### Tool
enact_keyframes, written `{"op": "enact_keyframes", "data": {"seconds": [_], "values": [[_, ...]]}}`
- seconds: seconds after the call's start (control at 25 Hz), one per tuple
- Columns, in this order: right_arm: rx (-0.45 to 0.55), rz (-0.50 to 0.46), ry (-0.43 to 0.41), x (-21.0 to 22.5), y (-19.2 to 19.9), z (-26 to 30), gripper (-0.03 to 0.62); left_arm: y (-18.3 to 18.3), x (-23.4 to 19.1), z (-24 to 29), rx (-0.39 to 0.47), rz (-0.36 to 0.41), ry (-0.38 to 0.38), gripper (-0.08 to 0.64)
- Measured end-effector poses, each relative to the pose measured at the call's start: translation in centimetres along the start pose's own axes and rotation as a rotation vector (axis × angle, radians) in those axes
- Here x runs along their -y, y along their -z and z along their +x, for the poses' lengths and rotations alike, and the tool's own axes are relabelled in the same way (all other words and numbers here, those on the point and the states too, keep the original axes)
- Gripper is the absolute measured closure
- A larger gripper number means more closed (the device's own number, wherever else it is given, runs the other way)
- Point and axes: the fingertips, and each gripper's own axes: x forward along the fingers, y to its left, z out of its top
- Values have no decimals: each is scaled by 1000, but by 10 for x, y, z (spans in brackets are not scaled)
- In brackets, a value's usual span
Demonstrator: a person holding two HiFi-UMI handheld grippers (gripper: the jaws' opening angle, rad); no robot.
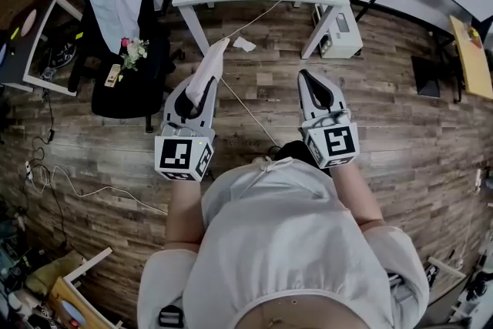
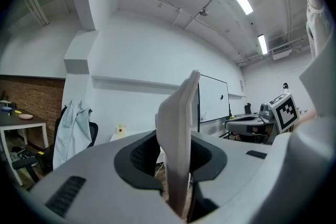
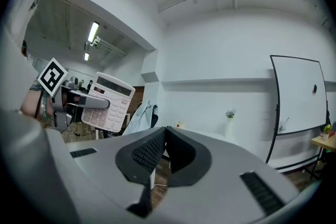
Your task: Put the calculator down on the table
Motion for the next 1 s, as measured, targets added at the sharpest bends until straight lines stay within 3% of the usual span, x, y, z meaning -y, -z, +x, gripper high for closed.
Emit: {"op": "enact_keyframes", "data": {"seconds": [0.24,0.48,0.72,1.0], "values": [[14,15,-11,20,8,25,586,10,-13,25,-15,-10,-27,440],[29,5,-78,52,16,88,586,14,-37,80,-25,-18,-84,440],[34,-16,-161,112,13,178,586,9,-66,173,-48,-53,-138,440],[9,24,-170,213,17,276,586,10,-87,300,-74,-88,-166,440]]}}
